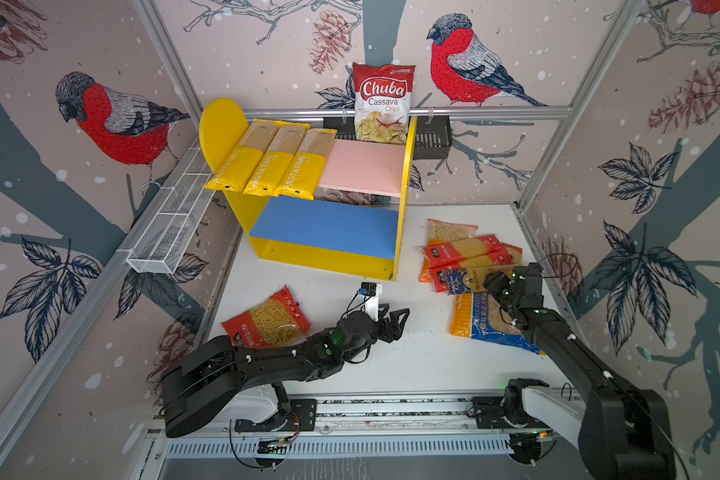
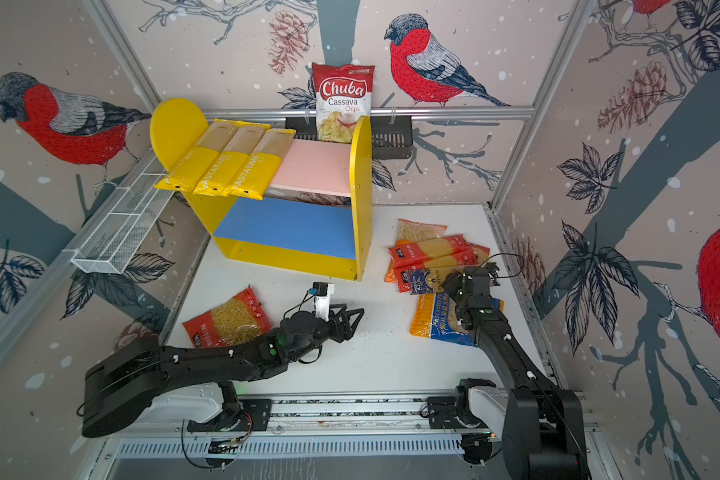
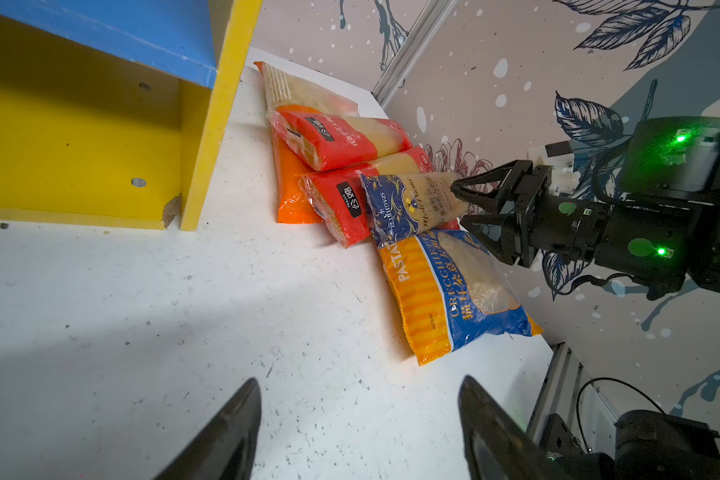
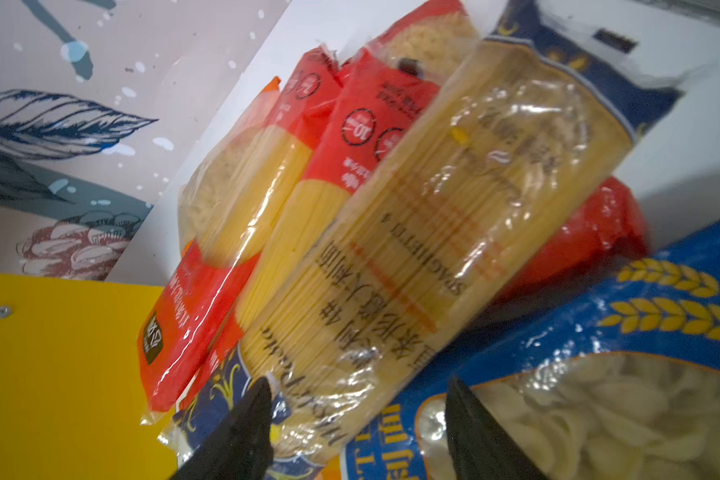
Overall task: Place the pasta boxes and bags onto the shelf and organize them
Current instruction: 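Pull the left gripper back toward the table while the right reaches into the pasta pile, then grasp the end of a blue-labelled spaghetti pack in the pile with the right gripper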
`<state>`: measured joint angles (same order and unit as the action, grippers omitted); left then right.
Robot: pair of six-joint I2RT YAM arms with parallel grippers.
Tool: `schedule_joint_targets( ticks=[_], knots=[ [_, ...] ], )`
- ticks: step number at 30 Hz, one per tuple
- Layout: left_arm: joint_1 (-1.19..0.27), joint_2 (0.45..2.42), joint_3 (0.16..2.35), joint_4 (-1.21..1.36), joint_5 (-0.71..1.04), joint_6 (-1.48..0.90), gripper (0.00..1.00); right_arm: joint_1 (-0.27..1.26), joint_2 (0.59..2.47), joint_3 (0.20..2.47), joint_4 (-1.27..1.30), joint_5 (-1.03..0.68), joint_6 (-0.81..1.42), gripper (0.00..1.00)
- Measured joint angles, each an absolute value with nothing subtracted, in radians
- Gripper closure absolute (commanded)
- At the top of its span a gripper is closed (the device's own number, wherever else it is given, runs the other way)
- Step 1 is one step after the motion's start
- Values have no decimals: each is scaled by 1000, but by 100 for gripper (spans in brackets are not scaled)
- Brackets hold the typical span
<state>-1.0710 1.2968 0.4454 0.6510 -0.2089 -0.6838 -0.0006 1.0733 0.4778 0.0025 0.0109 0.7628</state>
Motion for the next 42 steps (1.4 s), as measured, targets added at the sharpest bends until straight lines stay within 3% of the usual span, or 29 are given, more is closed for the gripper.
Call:
schedule_joint_targets(
  ticks=[17,20,25,30,42],
  knots=[
    [-1077,1294,450,670,-207,-685,26,-151,1294,403,376,-166,896,38],
    [-1077,1290,447,670,-206,-686,27,-151,1327,387,456,-178,921,44],
    [-1077,1280,440,671,-207,-693,26,-150,1356,362,529,-210,955,65],
    [-1078,1278,432,673,-209,-703,26,-140,1314,342,548,-223,991,80],
    [-1078,1305,427,701,-205,-712,27,19,1114,333,466,-213,1105,88]
  ],
)
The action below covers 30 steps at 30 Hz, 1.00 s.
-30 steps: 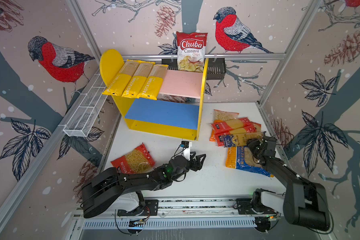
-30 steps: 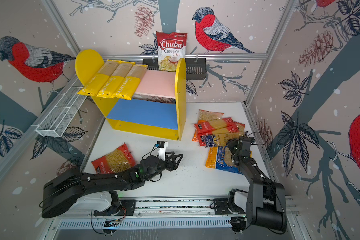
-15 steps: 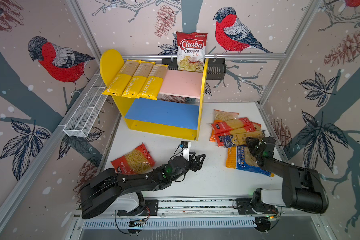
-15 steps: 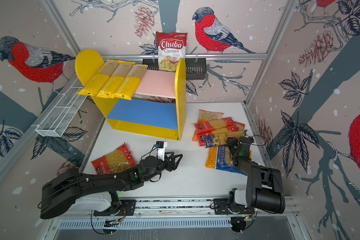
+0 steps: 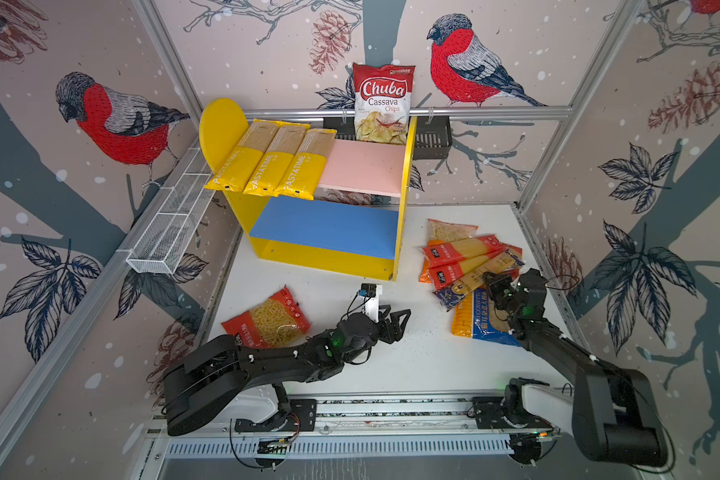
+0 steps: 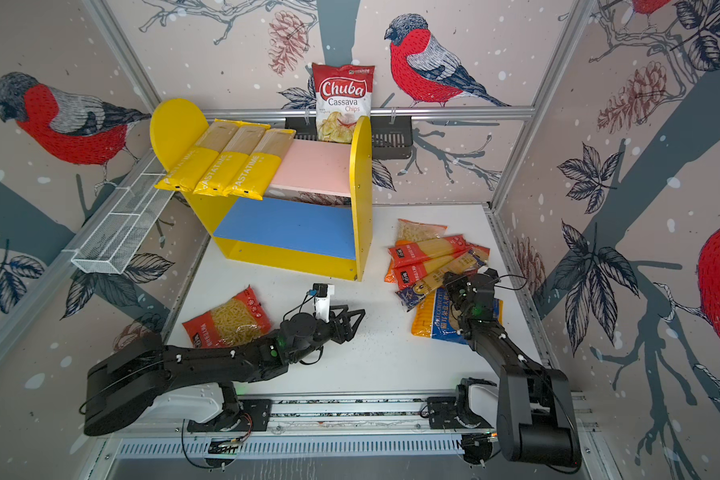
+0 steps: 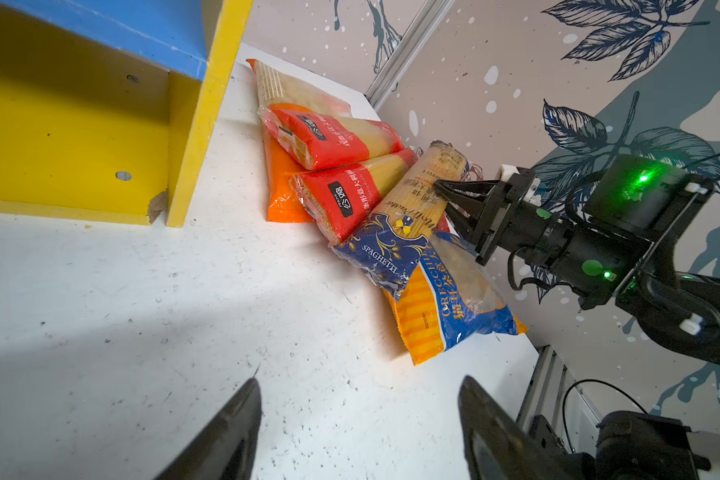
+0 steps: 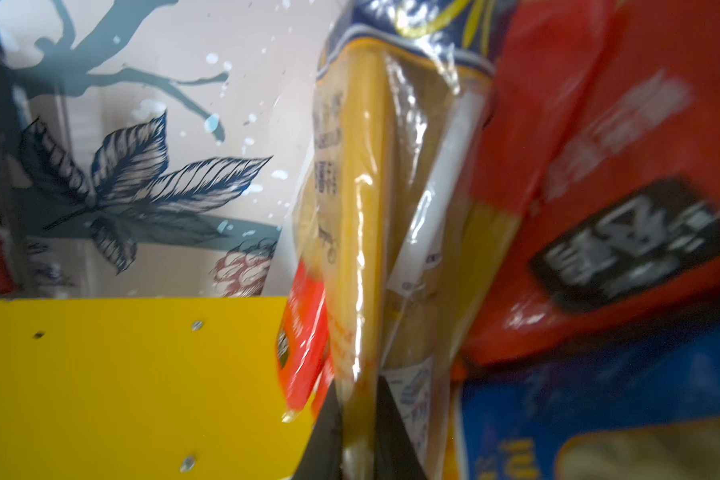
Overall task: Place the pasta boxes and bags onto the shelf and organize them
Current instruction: 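Grasp the end of a blue-labelled spaghetti pack in the pile with the right gripper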
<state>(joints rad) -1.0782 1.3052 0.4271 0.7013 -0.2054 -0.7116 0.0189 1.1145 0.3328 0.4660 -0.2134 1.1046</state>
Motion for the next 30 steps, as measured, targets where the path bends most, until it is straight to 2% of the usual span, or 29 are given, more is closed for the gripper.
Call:
schedule_joint_targets(
  ticks=[5,13,18,21,24,30],
  knots=[
    [-1078,1320,418,729,-204,-730,27,144,1032,308,442,-143,1192,87],
    [-1079,1374,396,789,-183,-762,27,297,1028,292,414,3,1273,84],
    [-1079,1392,376,831,-184,-786,27,454,982,281,382,114,1316,82],
    [-1079,1398,371,844,-186,-789,27,507,980,290,340,140,1327,76],
    [-1079,1401,371,854,-186,-797,27,511,996,368,249,144,1240,69],
    [-1080,1447,384,855,-173,-797,26,327,1026,507,69,56,947,47]
  ],
)
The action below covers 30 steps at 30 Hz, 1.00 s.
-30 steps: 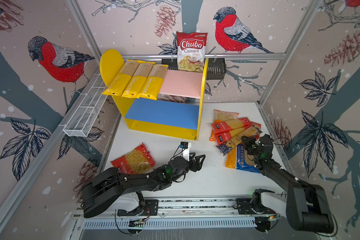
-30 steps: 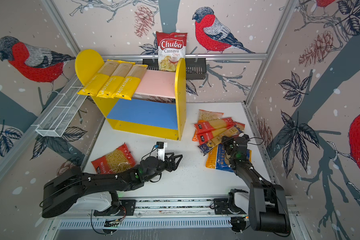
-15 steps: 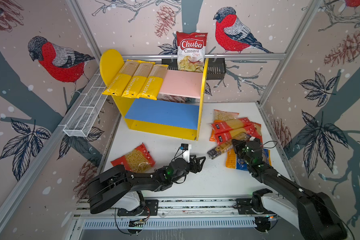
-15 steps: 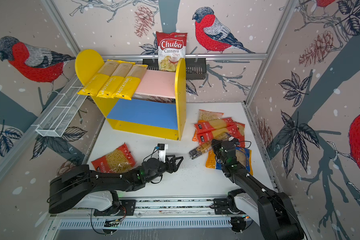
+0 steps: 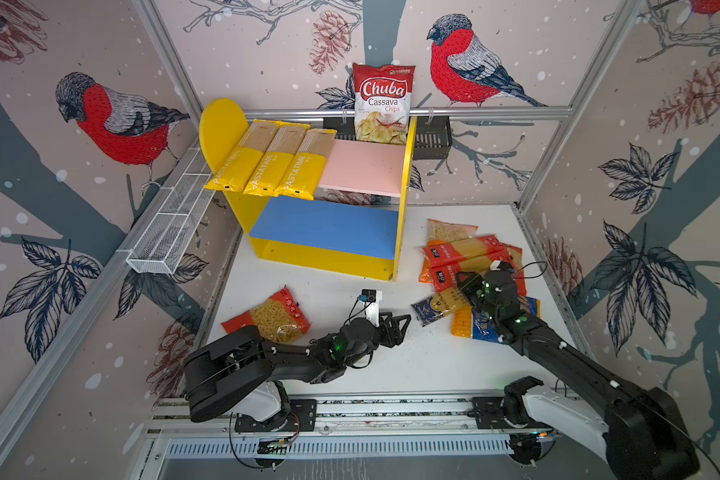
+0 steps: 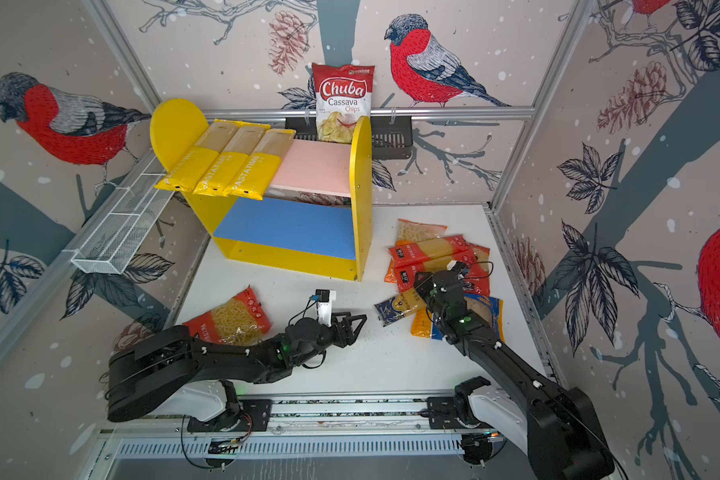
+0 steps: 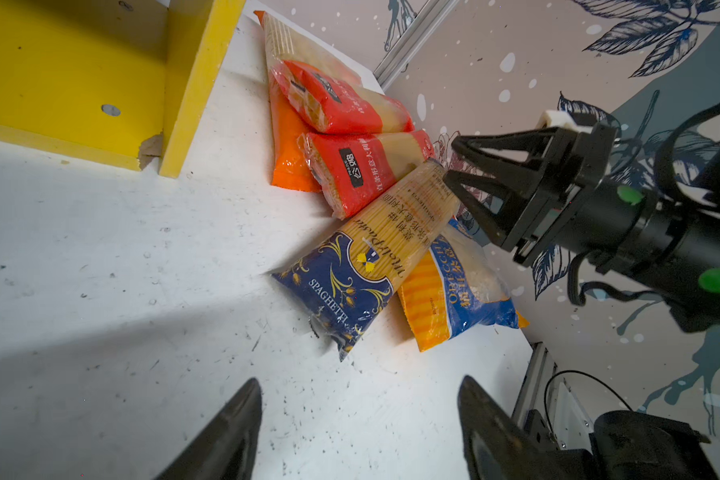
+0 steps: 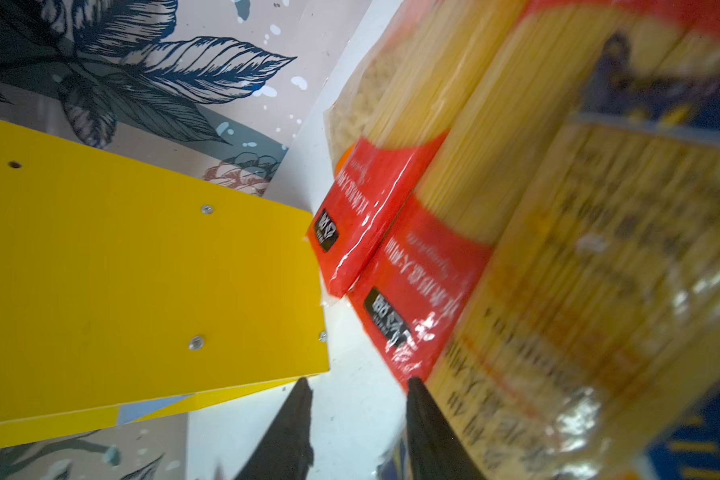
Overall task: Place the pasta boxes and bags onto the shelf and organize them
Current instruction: 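Grasp the end of a blue-labelled spaghetti pack in the pile with the right gripper, then drag the blue-labelled spaghetti pack out of the pile toward the left gripper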
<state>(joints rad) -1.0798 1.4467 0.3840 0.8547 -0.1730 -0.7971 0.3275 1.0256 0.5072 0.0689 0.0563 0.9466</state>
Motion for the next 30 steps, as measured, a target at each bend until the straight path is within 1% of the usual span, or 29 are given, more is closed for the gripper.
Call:
schedule_joint_targets(
  ticks=[2,4,7,10,16,19,22,26,30],
  knots=[
    [-1084,1464,387,857,-157,-806,26,241,1038,559,-4,23,847,38],
    [-1090,1477,388,863,-157,-811,26,159,1058,613,-62,30,750,31],
    [-1091,1485,390,879,-158,-816,27,86,1090,656,-107,56,658,18],
    [-1091,1488,390,887,-158,-825,27,18,1143,668,-111,61,603,12],
    [-1093,1479,381,898,-157,-831,27,-64,1283,711,-90,11,549,11],
    [-1093,1475,367,903,-159,-836,27,-66,1326,710,-61,-62,536,14],
    [-1095,1475,356,908,-161,-839,27,-66,1356,686,-26,-140,525,22],
    [-1095,1476,345,915,-163,-848,27,-61,1322,626,-10,-200,527,26],
    [-1095,1467,325,915,-166,-857,27,-8,1212,575,-36,-209,527,27]
  ],
)
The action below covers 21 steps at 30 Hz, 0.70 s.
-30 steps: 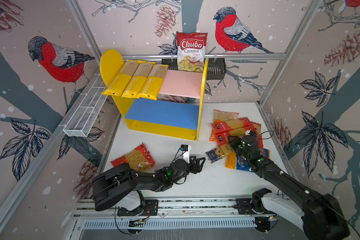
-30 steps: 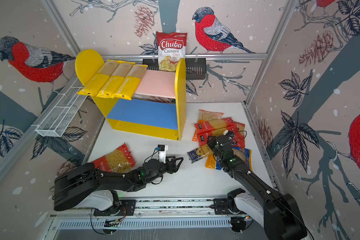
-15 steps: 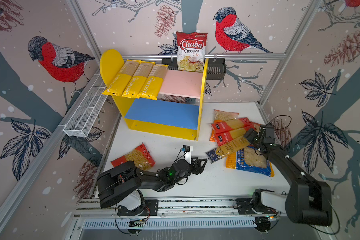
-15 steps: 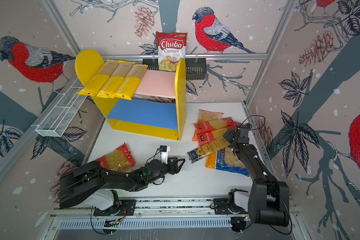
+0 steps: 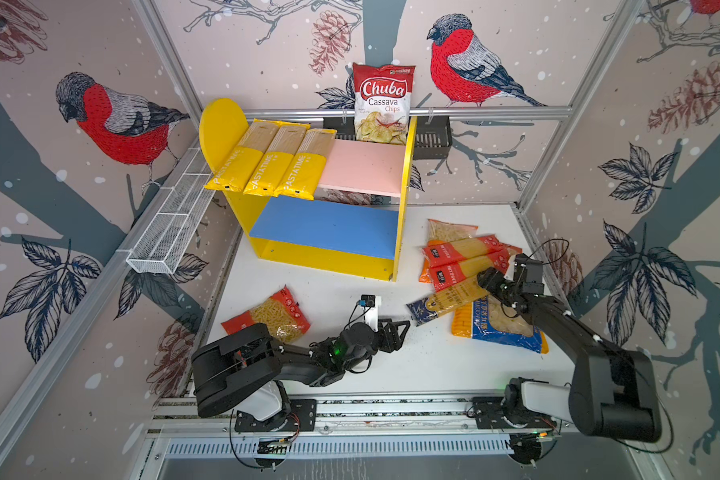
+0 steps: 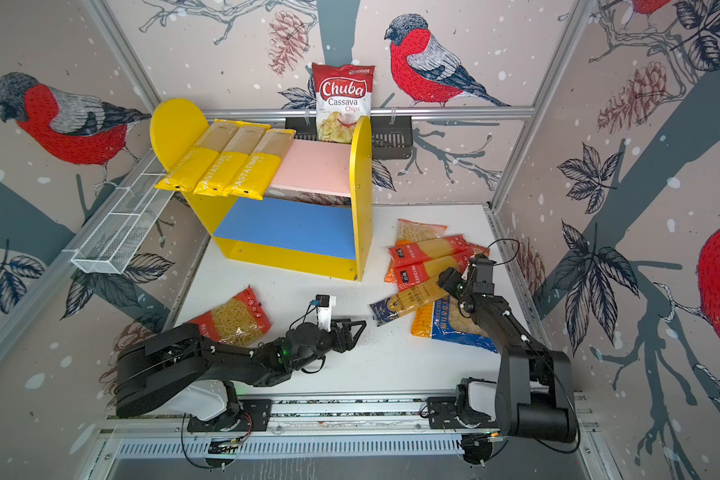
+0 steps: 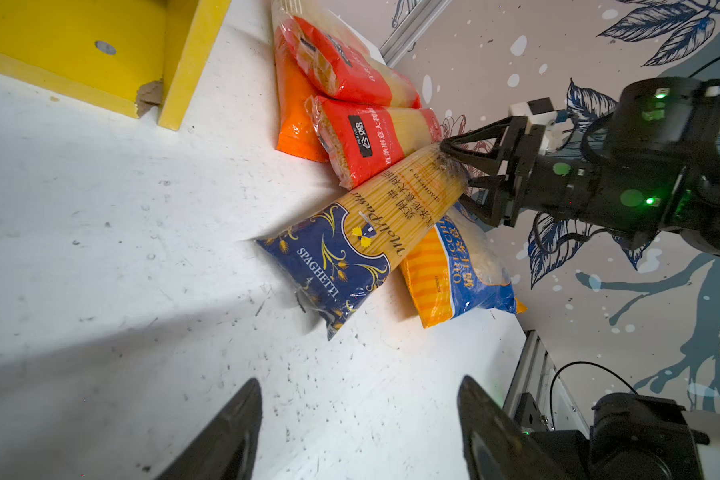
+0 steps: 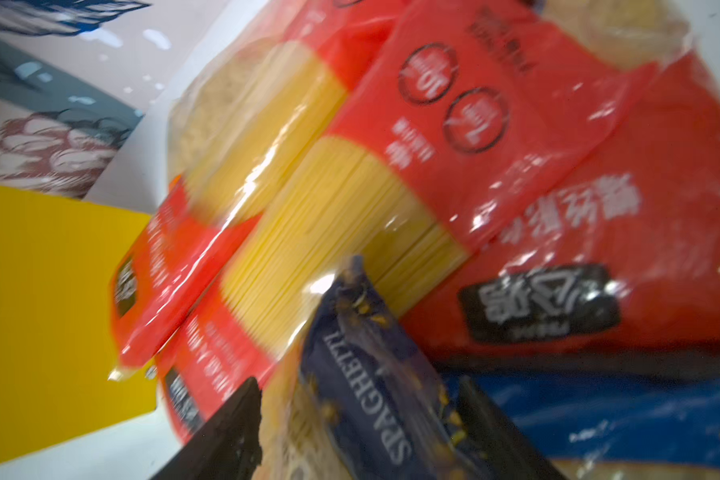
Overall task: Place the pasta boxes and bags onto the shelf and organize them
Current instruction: 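Drag the blue-labelled spaghetti pack out of the pile toward the left gripper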
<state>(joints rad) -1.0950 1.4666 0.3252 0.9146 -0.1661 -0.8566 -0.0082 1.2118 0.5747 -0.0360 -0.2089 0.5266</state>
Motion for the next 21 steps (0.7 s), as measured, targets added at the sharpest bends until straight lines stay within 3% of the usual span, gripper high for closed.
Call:
schedule_joint_targets(
  ticks=[5,12,21],
  knots=[
    [-1095,1421,278,911,-191,-863,27,186,1113,525,-85,-168,562,28],
    [-1090,1313,234,856,-261,-890,27,578,1100,484,-120,-137,698,29],
    [-1089,1235,194,799,-285,-928,27,606,1156,600,-191,-80,649,28]
  ],
)
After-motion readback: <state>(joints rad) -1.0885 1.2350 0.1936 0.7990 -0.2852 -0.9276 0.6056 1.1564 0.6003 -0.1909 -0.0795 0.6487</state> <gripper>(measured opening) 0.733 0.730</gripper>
